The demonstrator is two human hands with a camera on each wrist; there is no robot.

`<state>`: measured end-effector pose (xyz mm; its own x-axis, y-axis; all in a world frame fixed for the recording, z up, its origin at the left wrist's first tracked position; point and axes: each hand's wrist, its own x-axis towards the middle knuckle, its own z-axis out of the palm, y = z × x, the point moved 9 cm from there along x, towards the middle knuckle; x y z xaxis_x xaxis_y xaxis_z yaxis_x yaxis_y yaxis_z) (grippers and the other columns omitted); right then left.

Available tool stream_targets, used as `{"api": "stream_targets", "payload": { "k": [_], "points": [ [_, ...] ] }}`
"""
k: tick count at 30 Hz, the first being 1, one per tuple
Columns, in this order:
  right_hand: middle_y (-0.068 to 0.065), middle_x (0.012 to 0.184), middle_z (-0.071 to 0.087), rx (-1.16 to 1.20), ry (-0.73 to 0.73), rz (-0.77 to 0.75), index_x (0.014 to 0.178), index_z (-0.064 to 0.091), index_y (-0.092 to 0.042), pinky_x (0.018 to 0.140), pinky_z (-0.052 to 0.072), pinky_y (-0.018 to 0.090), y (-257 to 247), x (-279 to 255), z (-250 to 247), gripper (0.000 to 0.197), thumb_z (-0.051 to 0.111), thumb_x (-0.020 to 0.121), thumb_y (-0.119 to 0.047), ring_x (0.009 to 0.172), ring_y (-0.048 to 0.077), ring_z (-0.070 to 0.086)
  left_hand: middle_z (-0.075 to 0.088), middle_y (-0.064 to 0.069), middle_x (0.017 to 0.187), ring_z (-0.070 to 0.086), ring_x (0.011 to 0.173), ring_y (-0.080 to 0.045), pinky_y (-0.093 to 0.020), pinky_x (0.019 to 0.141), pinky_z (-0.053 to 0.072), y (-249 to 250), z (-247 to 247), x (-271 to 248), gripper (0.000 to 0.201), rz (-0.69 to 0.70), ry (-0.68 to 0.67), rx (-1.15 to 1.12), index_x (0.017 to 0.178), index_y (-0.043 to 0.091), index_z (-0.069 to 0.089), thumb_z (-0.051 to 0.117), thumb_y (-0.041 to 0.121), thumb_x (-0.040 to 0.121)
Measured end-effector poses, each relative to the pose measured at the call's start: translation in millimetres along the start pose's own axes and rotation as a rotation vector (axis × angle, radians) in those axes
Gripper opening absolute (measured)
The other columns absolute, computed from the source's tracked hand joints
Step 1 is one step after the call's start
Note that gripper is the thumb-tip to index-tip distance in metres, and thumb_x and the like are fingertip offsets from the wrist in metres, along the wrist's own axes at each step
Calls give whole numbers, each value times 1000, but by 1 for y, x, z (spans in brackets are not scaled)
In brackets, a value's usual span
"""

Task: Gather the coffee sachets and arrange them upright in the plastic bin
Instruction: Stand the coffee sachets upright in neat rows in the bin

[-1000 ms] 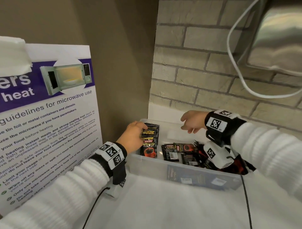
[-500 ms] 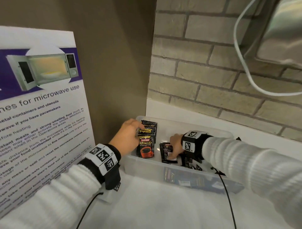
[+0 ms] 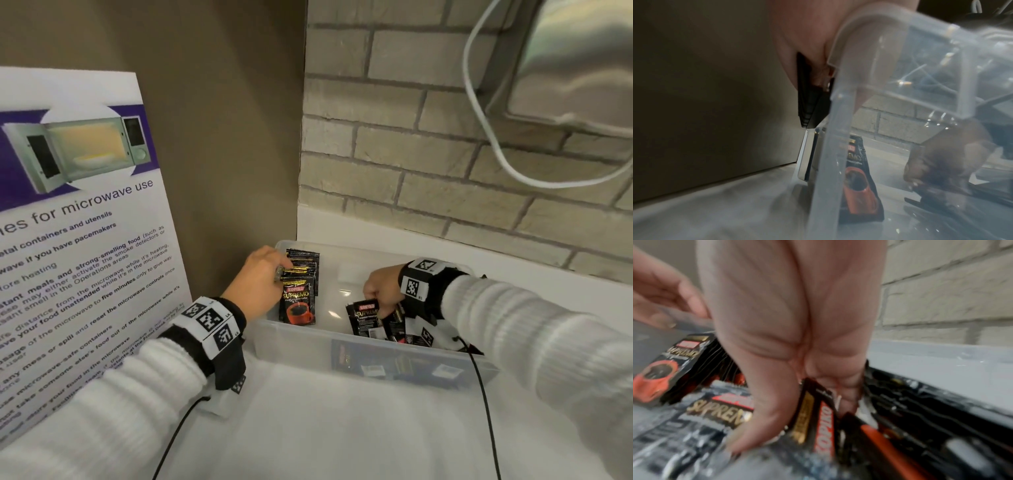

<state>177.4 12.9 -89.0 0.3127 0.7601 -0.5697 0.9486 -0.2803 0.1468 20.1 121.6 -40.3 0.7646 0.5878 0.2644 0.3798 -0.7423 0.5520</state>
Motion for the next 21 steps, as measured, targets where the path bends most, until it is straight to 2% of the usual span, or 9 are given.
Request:
{"api": "stream_targets", "payload": {
  "k": [1, 3, 6, 9, 11, 13, 16, 18, 21],
  "points": [
    [1, 92, 54, 74, 24, 2, 104, 60, -10, 74, 42, 27, 5, -2, -3, 21, 65, 84, -15, 89, 17, 50, 46, -8, 126, 42, 122, -22, -25, 107, 30, 1, 0, 0, 32, -7, -5, 2, 112, 10, 59, 55, -7, 84],
    [-4, 82, 54, 204, 103, -8, 93, 56, -16, 78, 43, 30, 12, -10, -13, 10, 62, 86, -12, 89, 18, 52, 46, -9, 127, 42, 122, -23, -27, 108, 30, 2, 0, 0, 32, -11, -18, 24, 113, 9, 59, 55, -6, 85],
    [-11, 74, 50, 330, 328, -46, 87, 53, -20, 74, 38, 25, 25, -33, -45, 11, 59, 87, -11, 83, 15, 49, 44, -9, 129, 42, 123, -22, -29, 109, 31, 6, 1, 0, 31, -20, -80, 61, 118, 9, 56, 56, 2, 88],
    [-11, 74, 52, 467, 503, -76, 93, 57, -17, 66, 39, 20, 35, -64, -77, 11, 59, 87, -8, 77, 12, 51, 42, -5, 130, 34, 126, -21, -32, 107, 29, 18, -10, 4, 33, -13, -79, 34, 124, 14, 53, 53, 25, 93],
    [-10, 75, 54, 562, 549, -102, 93, 57, -17, 68, 41, 21, 34, -82, -93, 14, 59, 87, -5, 72, 8, 52, 45, 1, 130, 35, 125, -16, -32, 106, 32, 36, -22, 7, 44, 31, -53, -61, 128, 19, 50, 51, 42, 90],
    [-8, 74, 56, 646, 576, -172, 92, 58, -15, 69, 42, 20, 23, -95, -106, 16, 59, 86, 0, 69, 5, 52, 48, 6, 129, 46, 118, -9, -28, 101, 38, 63, -22, 4, 56, 52, -145, -307, 132, 22, 44, 53, 50, 84],
    [-8, 72, 55, 709, 609, -236, 86, 58, -16, 64, 41, 13, 1, -106, -118, 19, 59, 85, 3, 65, 2, 50, 57, 2, 124, 56, 111, -11, -27, 98, 44, 89, -8, 3, 50, 46, -247, -515, 131, 19, 43, 58, 38, 87],
    [-7, 72, 54, 814, 655, -261, 80, 55, -20, 66, 42, 13, -7, -107, -121, 25, 58, 86, 4, 66, 3, 50, 63, -1, 119, 59, 110, -17, -35, 101, 43, 87, -7, 7, 39, -8, -178, -577, 124, 21, 51, 58, 35, 89],
    [-4, 74, 56, 1154, 791, -242, 89, 56, -17, 77, 47, 21, 4, -107, -116, 21, 54, 88, 4, 74, 8, 56, 65, -7, 117, 62, 106, -22, -40, 100, 45, 79, -8, 5, 23, -87, -135, -793, 116, 16, 54, 52, 23, 94]
  ]
}}
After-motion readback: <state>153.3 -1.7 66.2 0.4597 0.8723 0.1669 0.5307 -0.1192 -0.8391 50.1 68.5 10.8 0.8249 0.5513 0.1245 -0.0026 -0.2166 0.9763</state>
